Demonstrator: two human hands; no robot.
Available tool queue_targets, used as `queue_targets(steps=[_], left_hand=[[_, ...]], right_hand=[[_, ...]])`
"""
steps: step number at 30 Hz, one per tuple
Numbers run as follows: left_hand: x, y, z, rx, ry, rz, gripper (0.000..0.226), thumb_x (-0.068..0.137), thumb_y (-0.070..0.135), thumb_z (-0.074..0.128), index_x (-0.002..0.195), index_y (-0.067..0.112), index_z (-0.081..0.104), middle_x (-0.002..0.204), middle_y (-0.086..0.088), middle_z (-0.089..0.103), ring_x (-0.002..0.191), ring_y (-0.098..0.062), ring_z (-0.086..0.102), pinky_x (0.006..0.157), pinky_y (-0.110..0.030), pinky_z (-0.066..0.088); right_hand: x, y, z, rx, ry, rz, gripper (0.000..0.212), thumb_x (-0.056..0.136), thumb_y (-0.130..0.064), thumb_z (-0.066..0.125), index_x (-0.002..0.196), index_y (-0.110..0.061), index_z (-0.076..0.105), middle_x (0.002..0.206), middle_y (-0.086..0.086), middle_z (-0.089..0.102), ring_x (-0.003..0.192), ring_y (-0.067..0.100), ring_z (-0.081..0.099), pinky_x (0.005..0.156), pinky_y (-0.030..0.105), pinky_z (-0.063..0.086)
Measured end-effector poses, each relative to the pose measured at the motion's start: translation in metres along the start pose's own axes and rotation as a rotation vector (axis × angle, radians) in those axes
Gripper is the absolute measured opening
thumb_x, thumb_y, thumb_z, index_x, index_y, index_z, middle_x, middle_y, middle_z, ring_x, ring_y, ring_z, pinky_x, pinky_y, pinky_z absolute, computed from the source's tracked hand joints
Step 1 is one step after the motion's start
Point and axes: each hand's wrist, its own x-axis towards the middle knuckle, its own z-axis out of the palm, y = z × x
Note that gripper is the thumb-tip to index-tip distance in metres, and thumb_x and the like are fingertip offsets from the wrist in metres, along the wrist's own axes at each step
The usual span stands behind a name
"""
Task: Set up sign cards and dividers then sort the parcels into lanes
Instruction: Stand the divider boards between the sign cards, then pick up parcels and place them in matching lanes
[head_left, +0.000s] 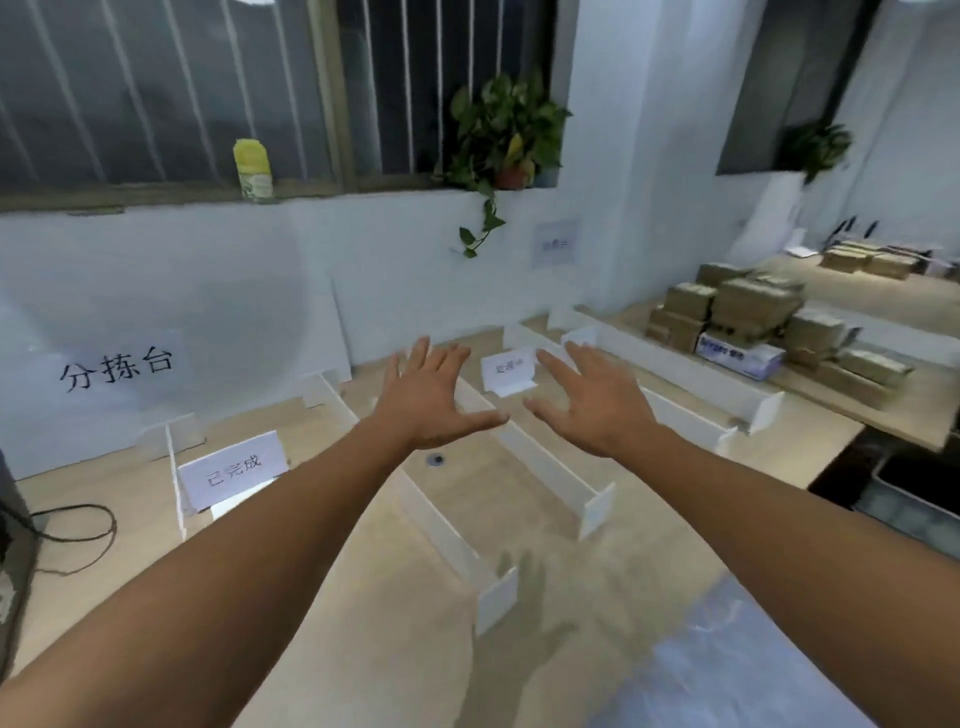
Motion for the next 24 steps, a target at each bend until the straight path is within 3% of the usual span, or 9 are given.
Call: queue_targets(steps=[6, 12, 17, 24], left_hand=[[0.08, 0.158, 0.05, -0.006, -0.054, 0.188, 0.131, 0.057, 0.106, 0.024, 0.162, 0.029, 0.006, 0.171, 0.006, 0.012, 0.158, -0.024, -0.004, 0.124, -0.061, 0.004], [0.166, 0.337, 0.123, -0.057, -0.118, 0.294, 0.138, 0.052, 0.11, 0.013, 0.163, 0.03, 0.006, 0.172, 0.005, 0.008, 0.158, -0.024, -0.005, 0.124, -0.059, 0.0], [0.226, 0.475, 0.178, -0.083, -0.154, 0.343, 0.135, 0.054, 0.108, 0.015, 0.162, 0.028, 0.014, 0.171, 0.001, 0.015, 0.158, -0.025, 0.004, 0.123, -0.061, 0.008], [0.325, 0.595, 0.237, -0.108, -0.159, 0.379, 0.128, 0.059, 0.105, 0.018, 0.161, 0.028, 0.017, 0.17, 0.006, 0.015, 0.158, -0.021, 0.003, 0.122, -0.06, 0.011]], right_hand=[[-0.059, 0.186, -0.038, -0.093, -0.003, 0.232, 0.089, 0.083, -0.087, 0.007, 0.161, -0.043, 0.01, 0.171, 0.001, 0.005, 0.157, 0.023, 0.001, 0.124, 0.056, 0.009], [-0.113, 0.368, -0.068, -0.142, 0.033, 0.418, 0.087, 0.085, -0.086, 0.011, 0.161, -0.043, 0.012, 0.171, 0.001, 0.008, 0.158, 0.022, -0.001, 0.125, 0.056, 0.006], [-0.14, 0.499, -0.076, -0.135, 0.023, 0.562, 0.086, 0.086, -0.085, 0.013, 0.161, -0.043, 0.013, 0.171, 0.001, 0.008, 0.157, 0.021, 0.0, 0.125, 0.056, 0.006], [-0.125, 0.636, -0.054, -0.103, 0.036, 0.608, 0.089, 0.083, -0.086, 0.008, 0.161, -0.043, 0.012, 0.171, 0.001, 0.011, 0.157, 0.021, 0.001, 0.125, 0.055, 0.007]])
